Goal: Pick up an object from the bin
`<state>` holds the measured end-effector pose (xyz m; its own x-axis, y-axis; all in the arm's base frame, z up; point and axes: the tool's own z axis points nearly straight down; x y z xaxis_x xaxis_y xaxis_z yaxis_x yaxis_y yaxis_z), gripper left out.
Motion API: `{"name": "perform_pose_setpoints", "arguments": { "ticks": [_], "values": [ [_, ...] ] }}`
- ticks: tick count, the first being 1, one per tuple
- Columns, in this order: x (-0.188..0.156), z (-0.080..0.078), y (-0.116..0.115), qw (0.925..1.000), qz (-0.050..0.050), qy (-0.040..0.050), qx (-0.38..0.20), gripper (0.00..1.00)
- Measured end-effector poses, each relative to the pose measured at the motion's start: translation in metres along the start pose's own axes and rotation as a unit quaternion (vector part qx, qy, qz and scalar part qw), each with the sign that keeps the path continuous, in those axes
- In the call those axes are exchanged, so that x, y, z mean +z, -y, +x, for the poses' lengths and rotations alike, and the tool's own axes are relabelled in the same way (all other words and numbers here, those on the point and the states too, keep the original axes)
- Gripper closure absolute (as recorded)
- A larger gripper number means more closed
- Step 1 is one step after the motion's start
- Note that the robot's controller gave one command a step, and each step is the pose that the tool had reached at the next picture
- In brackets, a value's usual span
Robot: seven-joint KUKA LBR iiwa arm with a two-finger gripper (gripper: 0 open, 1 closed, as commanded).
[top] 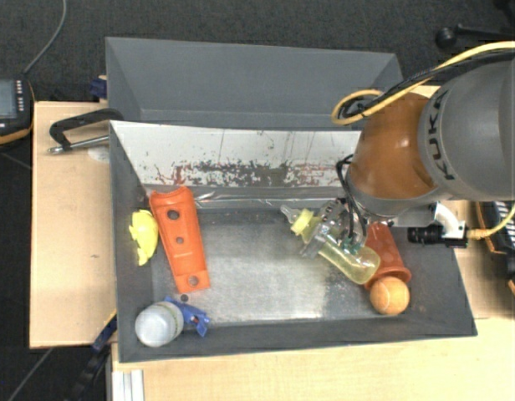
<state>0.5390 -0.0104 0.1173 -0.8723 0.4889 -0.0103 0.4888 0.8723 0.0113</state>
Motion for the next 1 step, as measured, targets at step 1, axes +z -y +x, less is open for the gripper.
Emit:
{"name": "perform_pose_setpoints", "arguments": {
  "ticks": [1],
  "values": [
    [-0.0045, 0.0001, -0.0001, 1.0000, 0.000, 0.0000, 0.000, 1.00]
  ]
}}
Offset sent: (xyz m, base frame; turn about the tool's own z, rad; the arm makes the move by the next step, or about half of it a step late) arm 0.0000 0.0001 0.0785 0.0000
